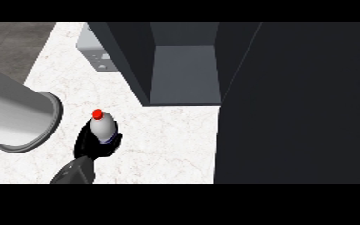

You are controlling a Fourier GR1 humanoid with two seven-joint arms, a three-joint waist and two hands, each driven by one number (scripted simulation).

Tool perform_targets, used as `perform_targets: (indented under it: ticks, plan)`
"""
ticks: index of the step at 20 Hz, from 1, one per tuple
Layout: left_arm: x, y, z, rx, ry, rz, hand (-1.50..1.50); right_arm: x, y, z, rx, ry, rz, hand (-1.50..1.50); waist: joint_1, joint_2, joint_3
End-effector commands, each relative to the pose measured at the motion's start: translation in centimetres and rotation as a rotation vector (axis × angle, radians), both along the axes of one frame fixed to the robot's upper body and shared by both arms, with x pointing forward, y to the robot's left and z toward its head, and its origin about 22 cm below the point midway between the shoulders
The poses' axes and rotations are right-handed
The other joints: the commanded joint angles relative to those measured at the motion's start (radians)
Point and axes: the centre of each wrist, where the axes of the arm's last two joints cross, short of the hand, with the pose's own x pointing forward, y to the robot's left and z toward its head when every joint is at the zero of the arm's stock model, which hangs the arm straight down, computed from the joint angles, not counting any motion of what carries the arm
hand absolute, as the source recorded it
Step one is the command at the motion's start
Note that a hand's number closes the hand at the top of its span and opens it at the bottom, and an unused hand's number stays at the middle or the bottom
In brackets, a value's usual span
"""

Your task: Pick up the bottled water, place it into the cabinet and close the cabinet

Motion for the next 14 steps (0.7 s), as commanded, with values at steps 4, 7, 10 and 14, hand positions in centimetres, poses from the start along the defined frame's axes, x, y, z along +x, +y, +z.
perform_targets:
  ticks: [4, 7, 10, 14]
  plan:
    - [-0.8, 1.4, 0.2, -0.059, -0.073, 0.005, 1.50, 0.6, 1.3, 1.7, 0.011, 0.006, -0.016, -1.50, 0.007, 0.002, -0.001]
    - [0.5, 3.5, 1.5, -0.103, -0.079, 0.018, 1.50, 0.6, 2.4, -1.3, -0.004, -0.003, 0.019, -1.50, -0.001, 0.003, -0.001]
    - [0.0, 2.8, 1.7, -0.114, -0.076, -0.027, 1.50, 1.6, 1.4, -1.9, -0.011, -0.006, -0.005, -1.50, 0.016, -0.001, 0.001]
    - [0.1, 1.4, 1.9, -0.110, -0.076, -0.023, 1.50, -0.7, 0.8, -1.5, 0.025, 0.000, -0.001, -1.50, 0.007, -0.001, 0.000]
